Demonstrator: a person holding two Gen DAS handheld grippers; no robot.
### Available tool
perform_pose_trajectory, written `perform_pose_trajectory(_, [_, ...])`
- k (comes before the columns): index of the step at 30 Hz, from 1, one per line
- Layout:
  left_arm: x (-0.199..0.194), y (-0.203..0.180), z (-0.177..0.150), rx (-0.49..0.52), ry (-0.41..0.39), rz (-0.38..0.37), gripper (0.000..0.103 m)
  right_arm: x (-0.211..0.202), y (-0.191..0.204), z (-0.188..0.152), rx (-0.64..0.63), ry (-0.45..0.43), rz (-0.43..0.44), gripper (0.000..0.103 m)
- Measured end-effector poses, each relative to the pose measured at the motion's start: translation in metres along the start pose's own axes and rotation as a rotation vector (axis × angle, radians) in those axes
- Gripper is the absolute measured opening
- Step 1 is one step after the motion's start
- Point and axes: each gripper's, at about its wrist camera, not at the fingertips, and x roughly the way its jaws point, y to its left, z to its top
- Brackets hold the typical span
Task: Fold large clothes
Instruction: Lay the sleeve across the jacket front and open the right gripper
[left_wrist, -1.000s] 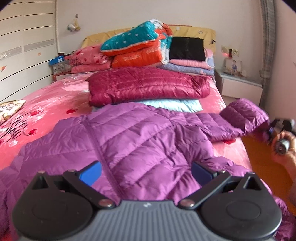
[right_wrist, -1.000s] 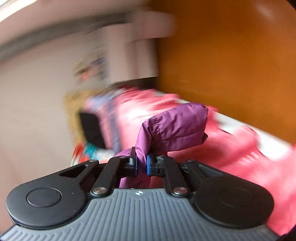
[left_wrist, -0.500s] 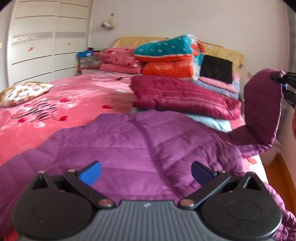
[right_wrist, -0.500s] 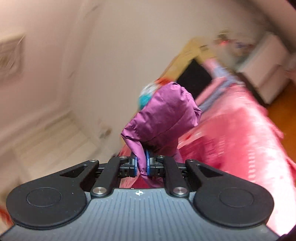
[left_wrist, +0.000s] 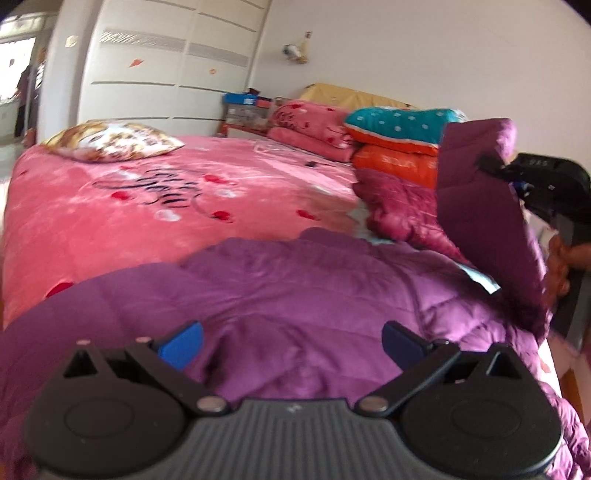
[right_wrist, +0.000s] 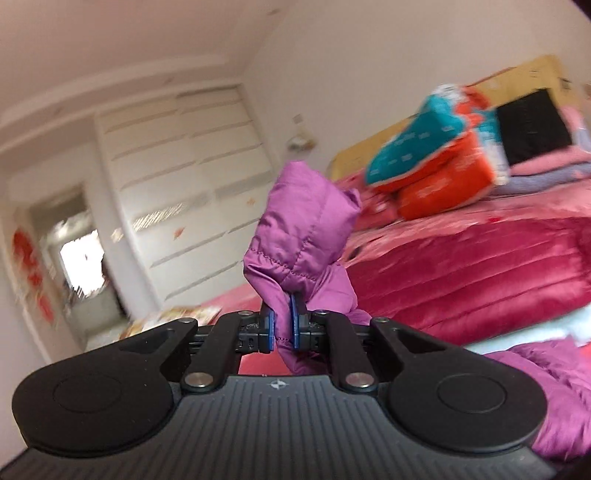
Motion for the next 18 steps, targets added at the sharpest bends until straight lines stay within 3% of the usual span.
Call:
perform_pose_trajectory(5, [0.001, 0.032, 0.0, -0.062, 0.002, 0.015, 0.103, 0.029, 0.053, -0.052, -0.099, 0.135, 0.072, 0.012])
perform_pose_trajectory(12, [0.005, 0.064, -0.002, -0.107, -0.003, 0.025, 0.103, 0.06, 0.11, -0.127, -0.312, 0.293, 0.088, 0.012])
perform_pose_trajectory(16, [0.004, 0.069, 0.0, -0.116, -0.009, 0.013, 0.103, 0.07, 0.11, -0.14, -0.3, 0.38, 0.083, 0.017])
perform_pose_trajectory(18, [0.002, 0.068, 0.002, -0.112, -0.017, 0.001, 0.103, 0.068, 0.101, -0.127, -0.288, 0.404, 0.081, 0.018])
